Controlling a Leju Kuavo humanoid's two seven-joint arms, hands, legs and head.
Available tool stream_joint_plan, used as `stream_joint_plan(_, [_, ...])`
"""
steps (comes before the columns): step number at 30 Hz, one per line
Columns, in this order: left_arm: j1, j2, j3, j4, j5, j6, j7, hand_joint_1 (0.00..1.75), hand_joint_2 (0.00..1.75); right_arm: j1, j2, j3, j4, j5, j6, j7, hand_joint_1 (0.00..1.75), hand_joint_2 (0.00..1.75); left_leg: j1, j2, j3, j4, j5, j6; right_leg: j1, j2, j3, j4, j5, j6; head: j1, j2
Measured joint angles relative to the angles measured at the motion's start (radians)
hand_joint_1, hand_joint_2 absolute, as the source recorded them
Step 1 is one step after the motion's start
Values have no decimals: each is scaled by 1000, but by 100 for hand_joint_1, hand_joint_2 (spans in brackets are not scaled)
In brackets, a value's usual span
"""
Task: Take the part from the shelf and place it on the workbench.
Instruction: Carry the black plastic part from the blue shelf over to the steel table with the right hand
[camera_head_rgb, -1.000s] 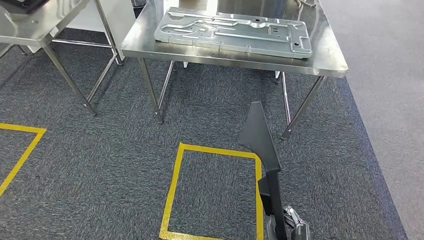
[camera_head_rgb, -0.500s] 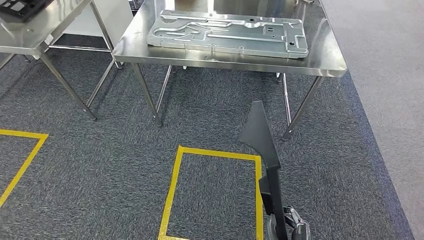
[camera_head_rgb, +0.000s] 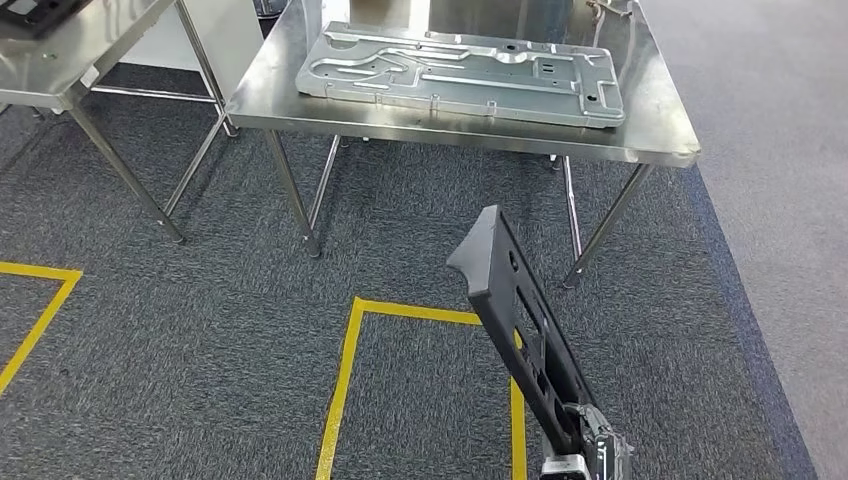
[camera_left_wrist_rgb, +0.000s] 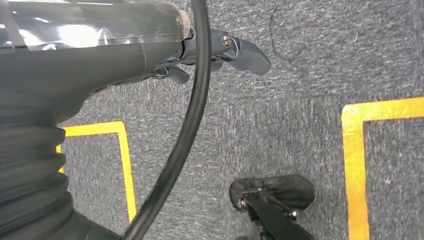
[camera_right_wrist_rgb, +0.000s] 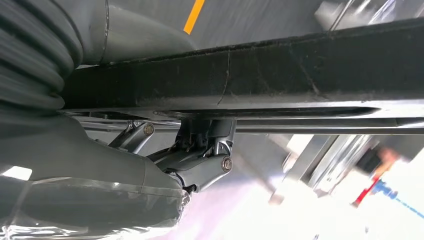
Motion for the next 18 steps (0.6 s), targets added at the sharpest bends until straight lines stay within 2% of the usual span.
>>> stream_joint_plan(1, [-1,0,0,0,-7,-3,1,0,175,-13,-2,-8,3,35,-29,24,175,175,0,0,4,0,-4,-1,-3,0,-27,34,2,2,0,0])
stream_joint_plan(2, [-1,1,0,0,-12,-5,1,0,175,-26,-5,-15,6,69,-53,46,175,175,0,0,9,0,-8,-2,-5,0,-36,31,24,4,0,0])
stream_joint_plan(3, [-1,1,0,0,-18,-5,1,0,175,-40,-11,-21,7,105,-74,64,175,175,1,0,17,0,-13,-4,-7,-1,-25,-9,64,3,0,0])
stream_joint_plan(4, [-1,1,-1,0,-23,-6,1,0,175,-55,-18,-24,7,140,-93,81,175,175,1,0,24,0,-18,-7,-8,-2,-1,-76,109,2,0,0])
stream_joint_plan(5, [-2,1,-2,0,-28,-6,1,0,175,-72,-27,-25,7,175,-108,99,175,175,0,0,29,0,-23,-11,-6,-3,24,-137,139,-1,0,0])
stream_joint_plan(6, [-4,1,-3,0,-33,-7,1,0,175,-90,-38,-24,7,209,-122,120,175,175,-2,0,31,-1,-27,-16,-3,-4,44,-184,157,-4,0,0])
stream_joint_plan(8, [-9,1,-8,0,-43,-9,2,0,175,-124,-63,-22,7,262,-140,162,175,175,-4,0,33,-4,-31,-26,2,-3,55,-213,154,-11,0,0])
stream_joint_plan(10, [-12,3,-13,0,-52,-12,3,0,175,-153,-88,-19,7,296,-147,196,175,175,-4,1,40,-8,-35,-37,0,-1,60,-222,153,-22,0,0])
stream_joint_plan(11, [-13,4,-15,0,-56,-14,3,0,175,-167,-100,-16,7,308,-147,210,175,175,-3,1,40,3,-43,-42,-2,-1,66,-227,153,-28,0,0])
stream_joint_plan(12, [-14,5,-16,0,-59,-15,3,0,175,-183,-112,-14,8,319,-146,222,175,175,-2,0,27,36,-62,-45,-4,-1,72,-232,152,-35,0,0])
stream_joint_plan(13, [-14,6,-17,0,-63,-16,3,0,175,-200,-123,-11,10,328,-145,232,175,175,-2,0,1,91,-87,-47,-4,-2,77,-234,150,-40,0,0])
stream_joint_plan(15, [-14,8,-18,0,-70,-19,4,0,175,-233,-146,-6,17,343,-141,249,175,175,-2,-1,-80,233,-137,-49,1,-3,83,-234,144,-49,0,0])
stream_joint_plan(16, [-13,8,-18,0,-72,-19,4,0,175,-245,-157,-5,21,347,-139,255,175,175,-2,-1,-112,278,-141,-48,4,-2,87,-234,140,-52,0,0])
stream_joint_plan(17, [-12,10,-19,0,-73,-19,5,0,175,-256,-166,-4,26,350,-136,260,175,175,-2,-1,-127,287,-124,-46,7,-1,92,-233,136,-53,0,0])
stream_joint_plan(18, [-11,11,-20,0,-75,-19,5,0,175,-264,-175,-3,31,351,-133,264,175,175,-4,-1,-122,251,-85,-42,9,0,100,-233,131,-53,0,0])
